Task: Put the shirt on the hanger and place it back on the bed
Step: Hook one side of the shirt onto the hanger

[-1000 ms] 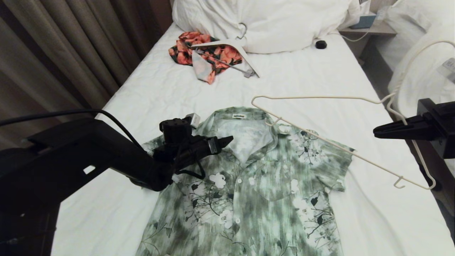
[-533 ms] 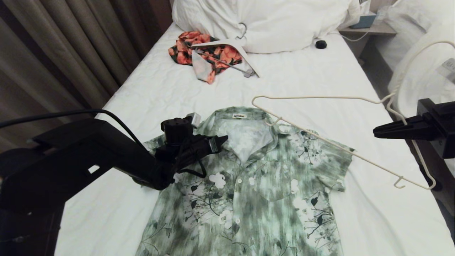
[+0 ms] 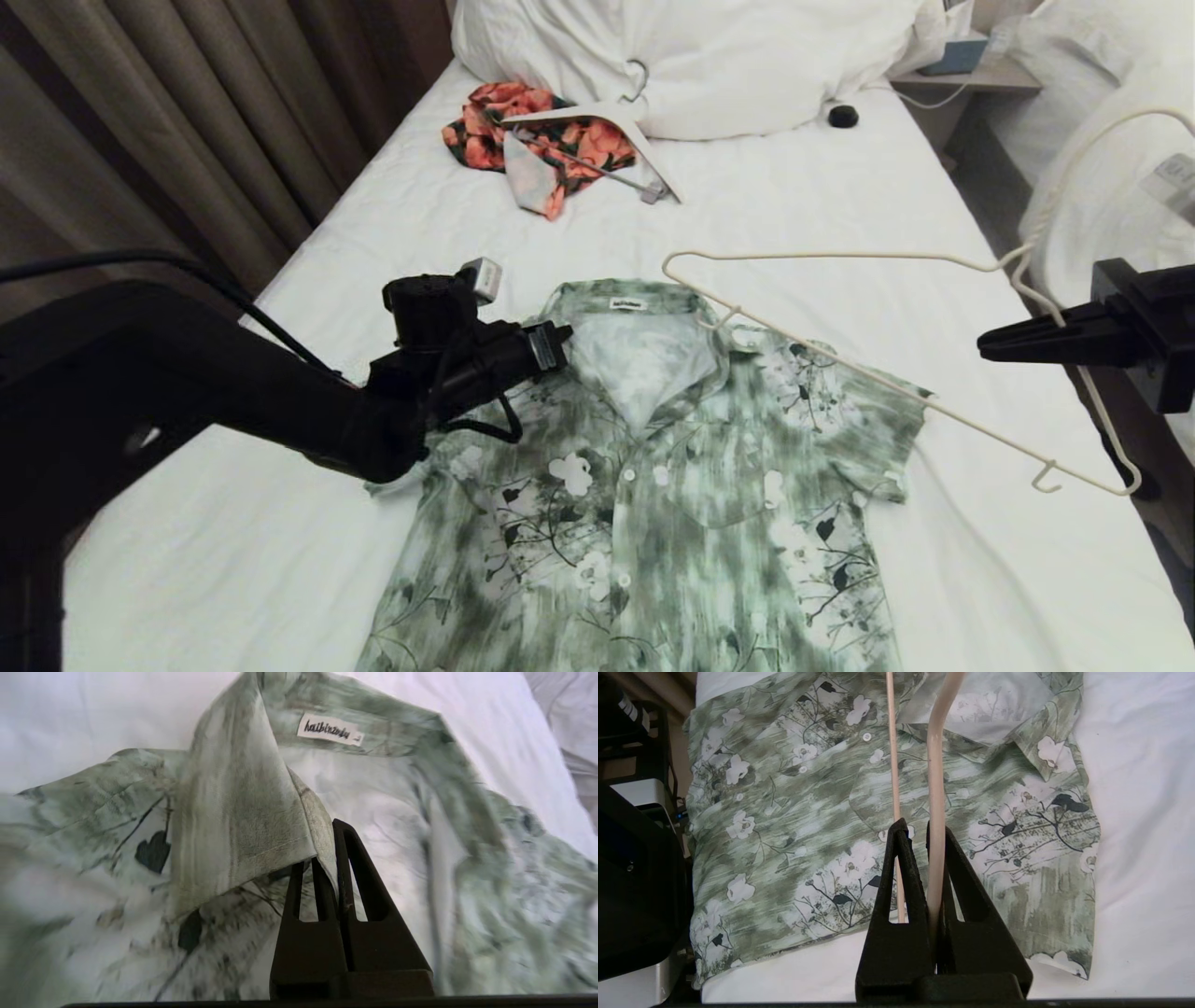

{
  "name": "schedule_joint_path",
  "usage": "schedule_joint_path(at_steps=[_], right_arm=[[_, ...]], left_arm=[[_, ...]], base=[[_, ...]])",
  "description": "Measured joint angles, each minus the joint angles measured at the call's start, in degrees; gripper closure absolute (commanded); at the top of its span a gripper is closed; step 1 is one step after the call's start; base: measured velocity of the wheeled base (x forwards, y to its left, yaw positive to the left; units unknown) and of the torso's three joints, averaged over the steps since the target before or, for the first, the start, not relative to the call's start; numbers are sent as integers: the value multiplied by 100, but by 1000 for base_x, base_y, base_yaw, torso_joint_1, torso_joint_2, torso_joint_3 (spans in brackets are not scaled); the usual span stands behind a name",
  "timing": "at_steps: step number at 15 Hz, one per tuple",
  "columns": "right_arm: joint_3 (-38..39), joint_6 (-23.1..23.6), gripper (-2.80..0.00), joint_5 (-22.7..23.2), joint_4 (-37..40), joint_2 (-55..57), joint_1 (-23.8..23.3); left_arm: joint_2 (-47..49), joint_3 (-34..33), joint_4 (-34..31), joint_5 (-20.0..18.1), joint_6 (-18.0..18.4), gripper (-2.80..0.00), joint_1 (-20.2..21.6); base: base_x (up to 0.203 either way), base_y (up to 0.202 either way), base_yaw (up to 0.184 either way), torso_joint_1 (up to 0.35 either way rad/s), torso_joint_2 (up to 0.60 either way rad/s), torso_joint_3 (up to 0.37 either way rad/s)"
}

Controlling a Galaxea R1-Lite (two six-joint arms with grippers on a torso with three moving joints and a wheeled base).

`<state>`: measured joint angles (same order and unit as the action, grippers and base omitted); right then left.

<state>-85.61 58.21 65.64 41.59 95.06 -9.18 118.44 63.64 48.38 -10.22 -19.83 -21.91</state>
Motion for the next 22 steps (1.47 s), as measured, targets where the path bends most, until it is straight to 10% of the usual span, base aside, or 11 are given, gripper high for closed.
schedule_joint_path(at_steps=[10,22], right_arm=[[-168,-35,0,-374,2,442,666],[-864,-45,0,-479,1,1086,1050]], left_arm=[[-2060,84,-2274,316,133,0,-512],[-2512,770,-2985,755,657,0,-1492]], base=[[0,0,0,0,0,0],[0,0,0,0,0,0]])
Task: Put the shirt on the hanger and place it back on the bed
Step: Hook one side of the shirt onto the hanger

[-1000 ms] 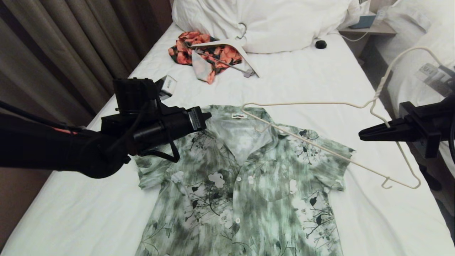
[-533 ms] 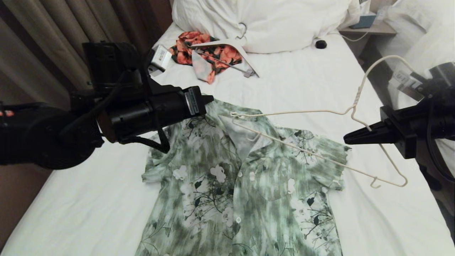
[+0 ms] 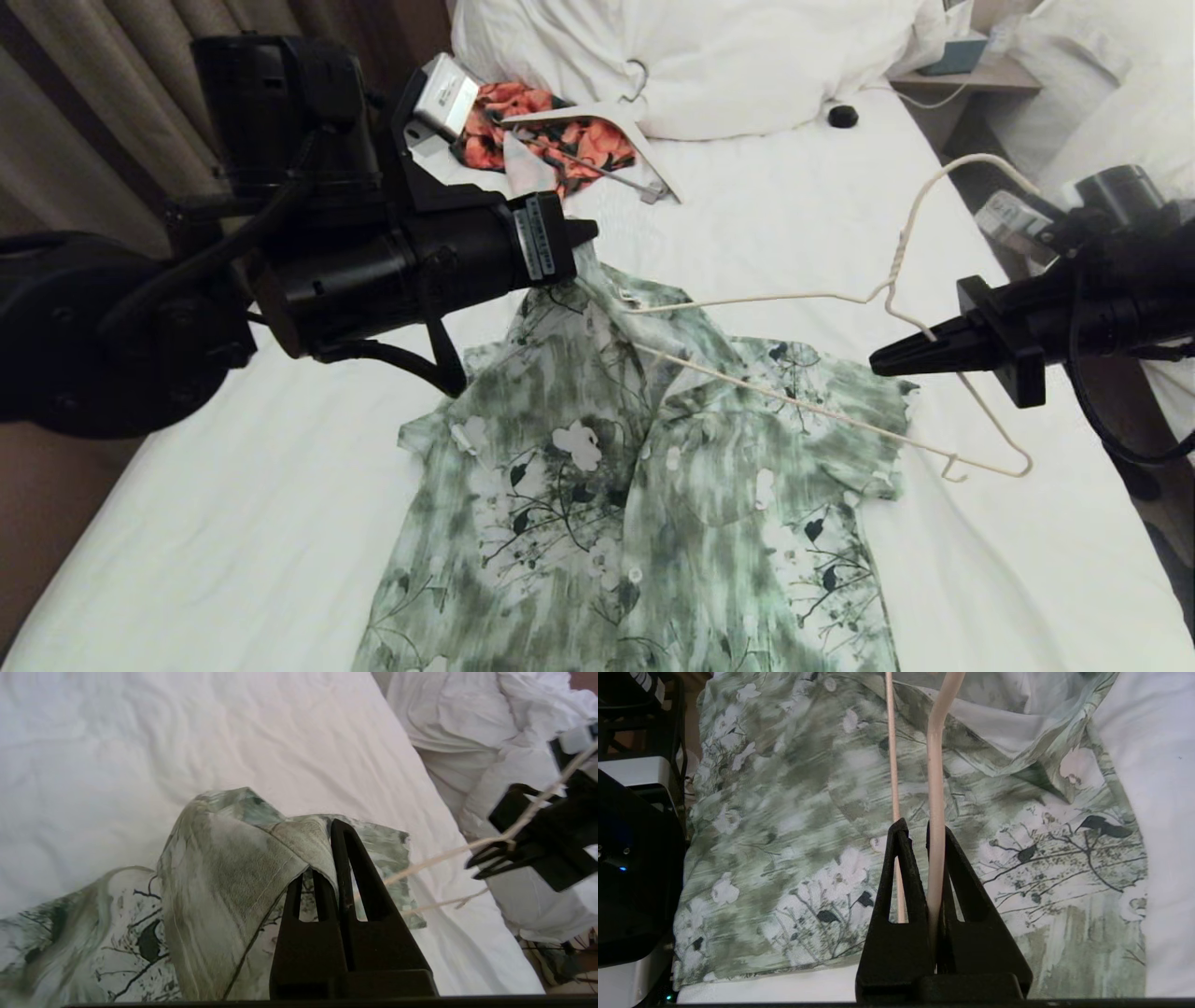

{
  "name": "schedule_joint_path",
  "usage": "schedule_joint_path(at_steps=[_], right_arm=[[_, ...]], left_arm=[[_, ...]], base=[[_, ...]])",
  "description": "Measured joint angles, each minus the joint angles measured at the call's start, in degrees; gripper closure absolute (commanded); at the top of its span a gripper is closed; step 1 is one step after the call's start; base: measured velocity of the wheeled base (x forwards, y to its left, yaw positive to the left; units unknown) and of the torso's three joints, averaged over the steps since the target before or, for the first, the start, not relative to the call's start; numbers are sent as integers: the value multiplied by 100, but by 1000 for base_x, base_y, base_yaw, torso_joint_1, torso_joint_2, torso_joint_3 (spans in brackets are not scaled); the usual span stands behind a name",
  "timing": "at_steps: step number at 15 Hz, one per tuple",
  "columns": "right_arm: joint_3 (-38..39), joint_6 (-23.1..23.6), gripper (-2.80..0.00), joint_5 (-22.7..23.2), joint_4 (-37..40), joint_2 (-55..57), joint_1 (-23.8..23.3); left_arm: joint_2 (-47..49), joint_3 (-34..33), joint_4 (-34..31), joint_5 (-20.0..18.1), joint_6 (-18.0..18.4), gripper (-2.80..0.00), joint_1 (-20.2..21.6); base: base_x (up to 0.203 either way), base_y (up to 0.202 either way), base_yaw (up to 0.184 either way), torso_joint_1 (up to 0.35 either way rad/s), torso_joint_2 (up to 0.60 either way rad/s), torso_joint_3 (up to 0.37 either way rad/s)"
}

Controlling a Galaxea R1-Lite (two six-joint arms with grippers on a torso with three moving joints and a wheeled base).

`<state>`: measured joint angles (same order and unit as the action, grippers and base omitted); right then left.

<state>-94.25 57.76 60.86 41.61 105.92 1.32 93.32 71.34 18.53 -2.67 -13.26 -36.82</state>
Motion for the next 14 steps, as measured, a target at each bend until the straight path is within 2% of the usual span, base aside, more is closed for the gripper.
schedule_joint_path(at_steps=[4,11,14], right_arm=[[-298,-176,0,11,7,173,51],[-269,-169,0,66,10,14,334],[-254,-167,0,72,12,-91,512]], left_arm=[[116,377,-293,33,10,0,-394],[665,1257,-637,127,211,0,-1160],[723,1321,-652,339,213,0,-1694]], base=[[0,0,0,0,0,0],[0,0,0,0,0,0],[0,0,0,0,0,0]])
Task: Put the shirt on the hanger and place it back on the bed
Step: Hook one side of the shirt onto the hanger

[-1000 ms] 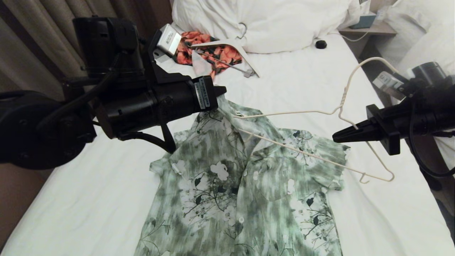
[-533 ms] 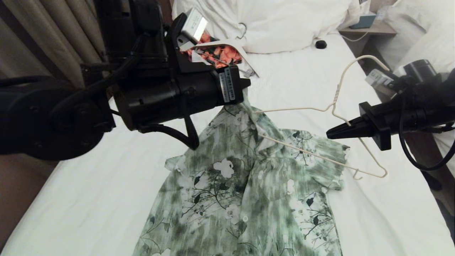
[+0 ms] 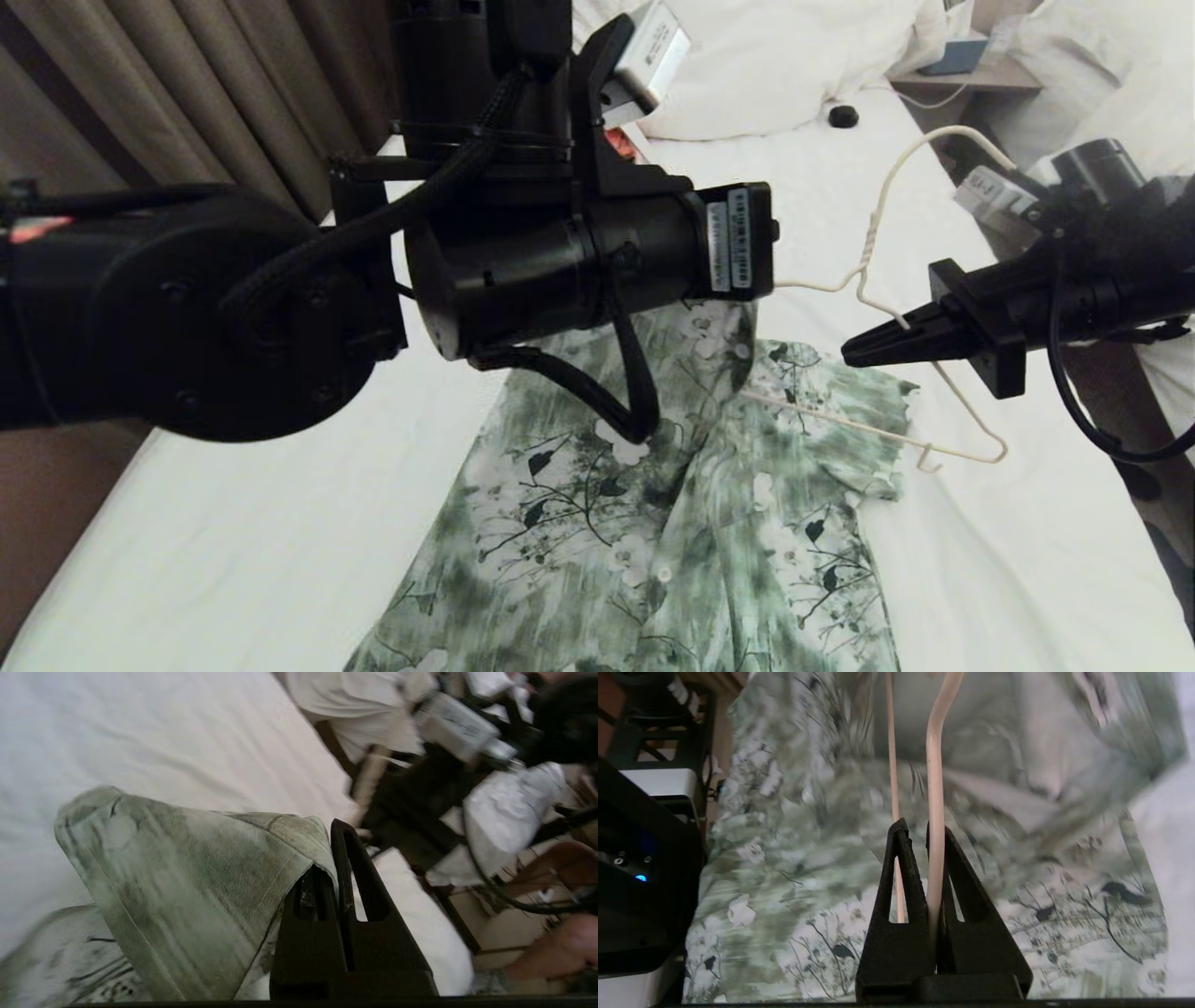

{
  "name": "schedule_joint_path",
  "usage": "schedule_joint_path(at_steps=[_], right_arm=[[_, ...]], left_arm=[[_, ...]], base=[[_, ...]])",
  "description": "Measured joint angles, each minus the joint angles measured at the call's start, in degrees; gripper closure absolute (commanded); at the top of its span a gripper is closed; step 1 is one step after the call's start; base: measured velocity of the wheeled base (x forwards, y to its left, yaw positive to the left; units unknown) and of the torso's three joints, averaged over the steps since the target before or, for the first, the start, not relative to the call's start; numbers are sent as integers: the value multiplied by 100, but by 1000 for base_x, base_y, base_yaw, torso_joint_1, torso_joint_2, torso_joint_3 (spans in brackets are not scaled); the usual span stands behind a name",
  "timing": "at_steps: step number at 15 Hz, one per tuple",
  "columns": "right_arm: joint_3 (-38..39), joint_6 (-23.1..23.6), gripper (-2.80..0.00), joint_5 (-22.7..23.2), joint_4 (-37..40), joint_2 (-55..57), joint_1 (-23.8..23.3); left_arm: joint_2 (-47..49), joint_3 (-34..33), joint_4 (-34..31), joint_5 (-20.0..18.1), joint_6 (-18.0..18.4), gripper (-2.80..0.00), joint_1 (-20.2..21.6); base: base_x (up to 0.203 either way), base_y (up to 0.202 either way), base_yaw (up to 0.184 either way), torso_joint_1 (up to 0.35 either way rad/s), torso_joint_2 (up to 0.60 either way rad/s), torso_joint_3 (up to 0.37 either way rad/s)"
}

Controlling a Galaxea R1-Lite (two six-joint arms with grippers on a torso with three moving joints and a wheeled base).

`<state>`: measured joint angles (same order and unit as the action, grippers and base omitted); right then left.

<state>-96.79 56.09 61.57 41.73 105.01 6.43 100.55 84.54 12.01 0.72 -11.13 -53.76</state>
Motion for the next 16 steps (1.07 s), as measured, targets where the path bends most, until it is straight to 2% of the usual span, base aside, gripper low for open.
schedule_joint_path(at_steps=[2,4,11,12,13,14,16], right_arm=[[38,0,0,4,7,-104,121],[174,0,0,5,5,-224,178],[457,2,0,38,-2,-482,232],[464,2,0,44,0,-498,232],[472,2,0,55,0,-507,232],[477,1,0,56,-2,-511,230],[477,0,0,57,-9,-524,211]], left_arm=[[26,36,2,179,34,0,-441],[112,163,2,212,105,0,-688],[465,410,4,268,139,0,-1065],[499,410,-19,298,196,-102,-1083],[516,399,-88,370,336,-280,-1119],[531,399,-159,539,473,-280,-1193],[523,423,-197,691,524,-280,-1292]], base=[[0,0,0,0,0,0],[0,0,0,0,0,0],[0,0,0,0,0,0],[0,0,0,0,0,0],[0,0,0,0,0,0],[0,0,0,0,0,0],[0,0,0,0,0,0]])
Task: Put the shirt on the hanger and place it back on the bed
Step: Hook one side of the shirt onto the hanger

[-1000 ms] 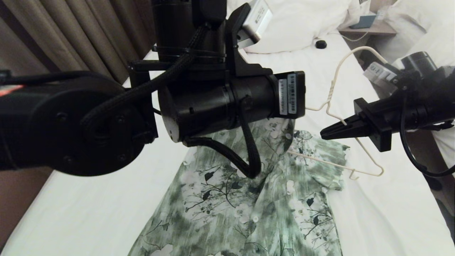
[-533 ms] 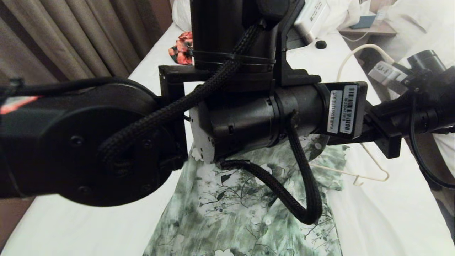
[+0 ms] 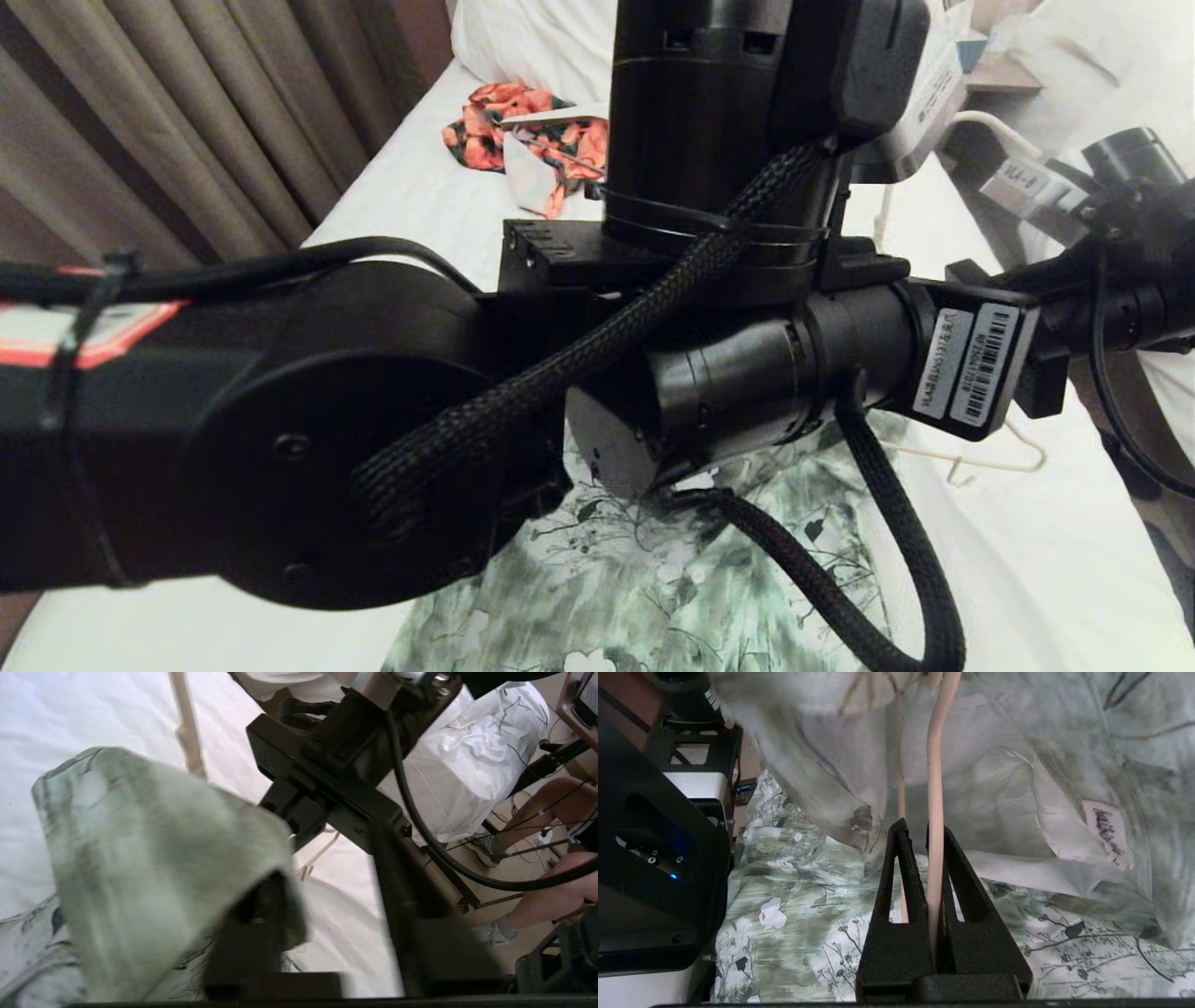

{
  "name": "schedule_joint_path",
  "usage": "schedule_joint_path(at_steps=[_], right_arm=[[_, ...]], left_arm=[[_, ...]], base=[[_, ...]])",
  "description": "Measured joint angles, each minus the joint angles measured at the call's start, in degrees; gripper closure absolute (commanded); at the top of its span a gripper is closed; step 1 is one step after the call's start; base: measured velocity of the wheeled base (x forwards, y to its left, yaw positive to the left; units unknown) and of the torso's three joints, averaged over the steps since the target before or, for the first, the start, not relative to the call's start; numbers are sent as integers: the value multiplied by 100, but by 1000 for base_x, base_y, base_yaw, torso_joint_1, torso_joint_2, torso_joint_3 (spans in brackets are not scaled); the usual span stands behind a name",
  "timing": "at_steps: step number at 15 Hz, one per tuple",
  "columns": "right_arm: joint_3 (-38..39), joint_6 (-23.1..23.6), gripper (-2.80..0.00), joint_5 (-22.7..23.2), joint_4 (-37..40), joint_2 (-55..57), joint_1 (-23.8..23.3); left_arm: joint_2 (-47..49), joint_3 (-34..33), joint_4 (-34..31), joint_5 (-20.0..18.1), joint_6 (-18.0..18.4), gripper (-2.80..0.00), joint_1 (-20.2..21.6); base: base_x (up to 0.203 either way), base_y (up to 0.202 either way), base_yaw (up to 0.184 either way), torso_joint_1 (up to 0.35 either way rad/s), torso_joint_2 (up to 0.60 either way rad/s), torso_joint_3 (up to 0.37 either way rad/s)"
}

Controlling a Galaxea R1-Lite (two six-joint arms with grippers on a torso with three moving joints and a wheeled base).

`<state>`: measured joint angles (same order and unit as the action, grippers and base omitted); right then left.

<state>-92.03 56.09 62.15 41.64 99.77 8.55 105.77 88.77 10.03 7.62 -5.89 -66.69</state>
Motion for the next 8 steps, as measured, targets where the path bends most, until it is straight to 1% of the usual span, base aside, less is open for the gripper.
schedule_joint_path(at_steps=[3,6,7,8], right_arm=[[-14,0,0,0,-5,-16,-26],[-34,-2,0,25,-2,-108,-71],[-21,-5,0,68,0,-144,-76],[7,-5,0,104,3,-170,-74]], left_arm=[[-150,-170,-17,23,1,-280,-92],[-472,-873,-22,57,0,-280,-278],[-596,-1149,-22,147,0,-280,-359],[-706,-1379,-6,317,-1,-280,-448]], base=[[0,0,0,0,0,0],[0,0,0,0,0,0],[0,0,0,0,0,0],[0,0,0,0,0,0]])
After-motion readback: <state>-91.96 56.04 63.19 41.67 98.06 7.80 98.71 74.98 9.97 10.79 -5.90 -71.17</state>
